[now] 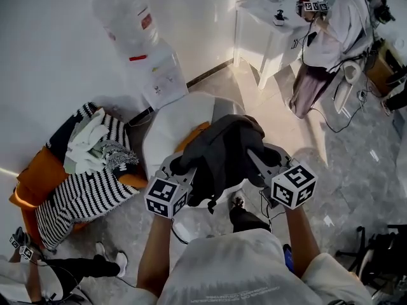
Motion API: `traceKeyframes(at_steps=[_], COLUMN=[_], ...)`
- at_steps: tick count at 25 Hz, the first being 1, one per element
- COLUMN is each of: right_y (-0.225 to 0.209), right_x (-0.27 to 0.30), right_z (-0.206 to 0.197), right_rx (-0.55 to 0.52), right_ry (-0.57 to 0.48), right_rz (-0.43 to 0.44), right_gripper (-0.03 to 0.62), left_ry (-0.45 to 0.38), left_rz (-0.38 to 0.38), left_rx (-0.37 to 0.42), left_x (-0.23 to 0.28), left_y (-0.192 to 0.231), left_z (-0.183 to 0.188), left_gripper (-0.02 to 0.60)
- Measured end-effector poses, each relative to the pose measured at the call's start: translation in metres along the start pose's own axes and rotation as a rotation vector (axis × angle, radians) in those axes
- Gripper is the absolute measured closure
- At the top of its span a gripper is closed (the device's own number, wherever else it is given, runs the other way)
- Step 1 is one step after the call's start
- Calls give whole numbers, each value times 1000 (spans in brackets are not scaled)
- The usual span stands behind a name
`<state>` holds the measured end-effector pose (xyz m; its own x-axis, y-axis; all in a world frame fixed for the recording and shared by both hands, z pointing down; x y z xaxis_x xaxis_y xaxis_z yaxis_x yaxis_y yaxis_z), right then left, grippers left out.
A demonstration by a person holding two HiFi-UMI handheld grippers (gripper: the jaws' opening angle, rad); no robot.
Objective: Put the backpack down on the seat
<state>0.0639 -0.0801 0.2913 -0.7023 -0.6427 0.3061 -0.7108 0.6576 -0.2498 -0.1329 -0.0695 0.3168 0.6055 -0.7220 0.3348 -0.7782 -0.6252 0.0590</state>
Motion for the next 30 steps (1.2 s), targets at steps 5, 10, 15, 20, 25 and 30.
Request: traceKeyframes(at_steps=[5,10,15,20,25,30], right_y=[-31,-64,-95,-115,-125,-136], right_x=[14,28,45,63,74,86], right_z=[3,9,12,10,-3,-19], right_rx=[5,22,43,49,83,134], right_ry=[10,25,40,52,70,94], right_rz=[38,78,106,123,125,86], right_gripper=[549,549,549,549,549,549], left_ry=[11,24,29,38,61,88], left_rz=[8,26,45,56,40,-18], left_rx=[3,4,-8,-14,-9,-5], left_x=[29,60,92,115,131,149], left_y=[8,18,29,43,56,68], left_z=[1,7,8,2,-11,-27], left_gripper=[503,503,503,503,503,503])
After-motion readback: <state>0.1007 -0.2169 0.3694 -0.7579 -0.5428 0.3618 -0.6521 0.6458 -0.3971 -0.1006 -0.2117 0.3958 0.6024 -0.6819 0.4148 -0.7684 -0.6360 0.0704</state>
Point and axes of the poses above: the fingertips, and each gripper's own axes: x forward along the fingers, y to its left, z out of its top, the point moved 4 cm from there along -x, backward along the fingers, and after that the axes turned 1 degree about -z, right-handed, at the moved point
